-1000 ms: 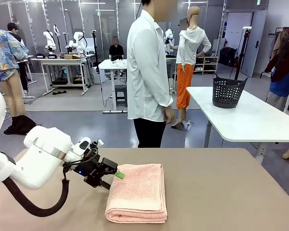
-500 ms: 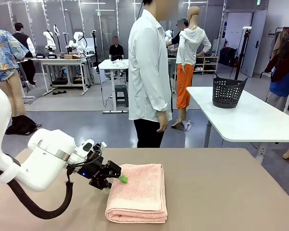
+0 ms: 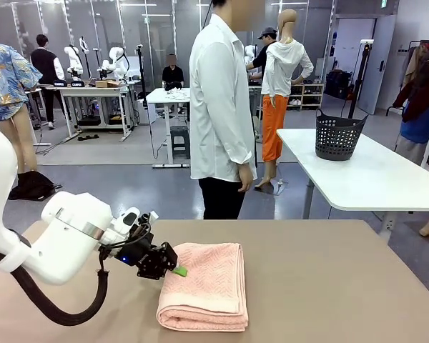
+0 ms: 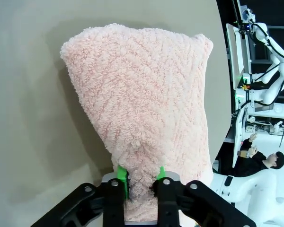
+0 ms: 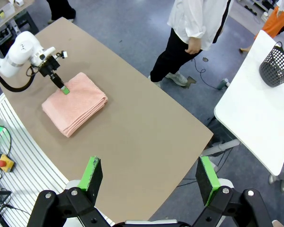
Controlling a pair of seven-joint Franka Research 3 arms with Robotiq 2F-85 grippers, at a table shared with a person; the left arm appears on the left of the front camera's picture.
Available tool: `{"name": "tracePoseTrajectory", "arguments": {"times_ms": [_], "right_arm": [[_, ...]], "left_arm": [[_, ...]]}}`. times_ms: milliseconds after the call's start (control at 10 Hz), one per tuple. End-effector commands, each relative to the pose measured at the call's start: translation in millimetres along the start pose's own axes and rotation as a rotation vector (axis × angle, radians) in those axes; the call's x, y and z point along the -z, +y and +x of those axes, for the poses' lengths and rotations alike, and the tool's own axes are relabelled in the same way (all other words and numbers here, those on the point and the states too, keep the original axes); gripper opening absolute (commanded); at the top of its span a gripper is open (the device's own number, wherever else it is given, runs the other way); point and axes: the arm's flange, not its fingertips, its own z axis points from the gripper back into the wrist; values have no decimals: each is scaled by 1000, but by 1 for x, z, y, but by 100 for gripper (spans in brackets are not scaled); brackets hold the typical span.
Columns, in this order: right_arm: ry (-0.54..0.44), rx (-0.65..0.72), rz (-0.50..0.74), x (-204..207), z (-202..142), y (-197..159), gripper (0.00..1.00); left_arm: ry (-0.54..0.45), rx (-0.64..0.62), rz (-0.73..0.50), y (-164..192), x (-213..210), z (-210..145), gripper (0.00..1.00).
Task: Fold the towel.
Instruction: Pick up the 100 cm Hotel Towel and place it on the left side of the table.
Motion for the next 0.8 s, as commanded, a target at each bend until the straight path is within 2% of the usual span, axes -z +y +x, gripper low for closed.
{"name": "tracePoseTrajectory", "arguments": {"times_ms": [0, 300, 700], "right_arm": [[1, 5, -4, 0, 0, 0, 100], [1, 5, -4, 0, 0, 0, 100], [1, 5, -4, 0, 0, 0, 100]], "left_arm": [[-5, 15, -33, 4, 3, 3, 0], [-4, 15, -47, 13, -14, 5, 0], [38, 46, -61, 49, -73, 2, 0]]}}
